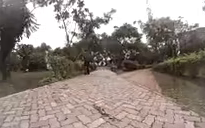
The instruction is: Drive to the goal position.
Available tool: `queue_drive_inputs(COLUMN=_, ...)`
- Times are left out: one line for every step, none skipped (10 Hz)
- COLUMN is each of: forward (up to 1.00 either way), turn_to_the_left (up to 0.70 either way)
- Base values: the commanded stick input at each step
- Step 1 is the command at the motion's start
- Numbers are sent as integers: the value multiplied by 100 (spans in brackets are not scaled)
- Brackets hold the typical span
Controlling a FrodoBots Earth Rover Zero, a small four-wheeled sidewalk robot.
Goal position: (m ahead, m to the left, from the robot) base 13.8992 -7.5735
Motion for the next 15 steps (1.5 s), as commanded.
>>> queue_drive_inputs(forward=70, turn_to_the_left=-35)
queue_drive_inputs(forward=70, turn_to_the_left=-20)
queue_drive_inputs(forward=70, turn_to_the_left=-2)
queue_drive_inputs(forward=70, turn_to_the_left=0)
queue_drive_inputs(forward=70, turn_to_the_left=0)
queue_drive_inputs(forward=70, turn_to_the_left=-16)
queue_drive_inputs(forward=70, turn_to_the_left=-34)
queue_drive_inputs(forward=70, turn_to_the_left=-16)
queue_drive_inputs(forward=70, turn_to_the_left=0)
queue_drive_inputs(forward=70, turn_to_the_left=0)
queue_drive_inputs(forward=70, turn_to_the_left=-35)
queue_drive_inputs(forward=70, turn_to_the_left=-35)
queue_drive_inputs(forward=70, turn_to_the_left=-35)
queue_drive_inputs(forward=70, turn_to_the_left=-35)
queue_drive_inputs(forward=70, turn_to_the_left=-35)
